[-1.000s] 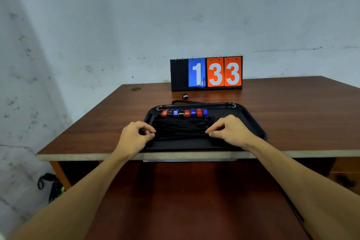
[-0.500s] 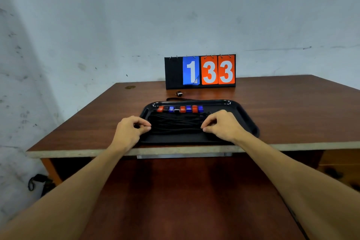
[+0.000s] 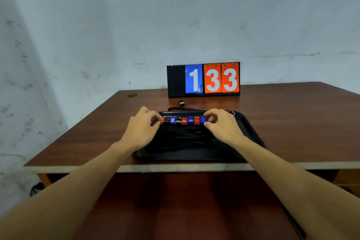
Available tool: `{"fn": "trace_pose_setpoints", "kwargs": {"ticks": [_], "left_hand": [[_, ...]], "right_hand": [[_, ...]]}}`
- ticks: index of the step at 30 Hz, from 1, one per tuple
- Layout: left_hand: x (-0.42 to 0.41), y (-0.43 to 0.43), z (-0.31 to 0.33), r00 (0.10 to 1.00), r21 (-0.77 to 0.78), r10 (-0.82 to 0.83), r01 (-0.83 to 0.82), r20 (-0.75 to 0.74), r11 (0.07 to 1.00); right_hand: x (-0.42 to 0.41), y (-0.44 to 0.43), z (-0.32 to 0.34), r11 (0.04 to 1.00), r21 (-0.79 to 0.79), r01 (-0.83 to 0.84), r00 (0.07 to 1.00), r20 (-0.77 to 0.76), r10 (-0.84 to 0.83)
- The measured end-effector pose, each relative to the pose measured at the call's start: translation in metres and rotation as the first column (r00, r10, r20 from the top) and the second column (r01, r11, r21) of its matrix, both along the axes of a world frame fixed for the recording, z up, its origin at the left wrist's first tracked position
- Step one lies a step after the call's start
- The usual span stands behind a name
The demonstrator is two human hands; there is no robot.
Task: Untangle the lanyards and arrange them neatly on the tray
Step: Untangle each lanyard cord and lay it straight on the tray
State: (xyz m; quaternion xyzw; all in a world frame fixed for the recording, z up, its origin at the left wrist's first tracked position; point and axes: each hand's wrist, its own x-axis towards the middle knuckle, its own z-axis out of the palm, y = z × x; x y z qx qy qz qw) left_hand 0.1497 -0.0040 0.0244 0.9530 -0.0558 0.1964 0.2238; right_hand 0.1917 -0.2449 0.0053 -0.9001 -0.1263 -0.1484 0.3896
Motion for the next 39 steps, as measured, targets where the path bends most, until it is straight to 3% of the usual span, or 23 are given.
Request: {"fn": "trace_pose_setpoints", "kwargs": {"ticks": [7,12,22,26,34,39], "left_hand": [[0.052,-0.023,0.023,0.996,-0.125,-0.081,0.077,-0.028,0.989],[0.096,-0.037,0.036,0.993,-0.131,-0.117,0.112,-0.033,0.985],[0.166,-0.044,0.033,0.985,-0.039,-0.165,0.163,-0.056,0.986],[0.168,-0.036,0.029,0.984,-0.047,-0.169,0.166,-0.053,0.985],[0.142,-0.021,0.046,0.988,-0.044,-0.140,0.137,-0.058,0.990],[0.122,-0.022,0.074,0.986,0.035,-0.153,0.155,-0.061,0.987]], "right_hand": [[0.057,-0.007,0.011,1.000,0.018,0.000,1.000,-0.004,0.000],[0.111,-0.010,0.021,0.999,-0.003,-0.045,0.998,-0.044,0.045],[0.183,0.026,0.008,0.942,-0.243,-0.232,0.928,-0.344,0.139],[0.187,0.032,-0.002,0.933,-0.306,-0.192,0.962,-0.245,0.118],[0.183,0.032,0.005,0.913,-0.396,-0.093,0.971,-0.238,-0.005],[0.171,0.040,0.009,0.923,-0.385,0.016,0.998,-0.047,-0.037]]}}
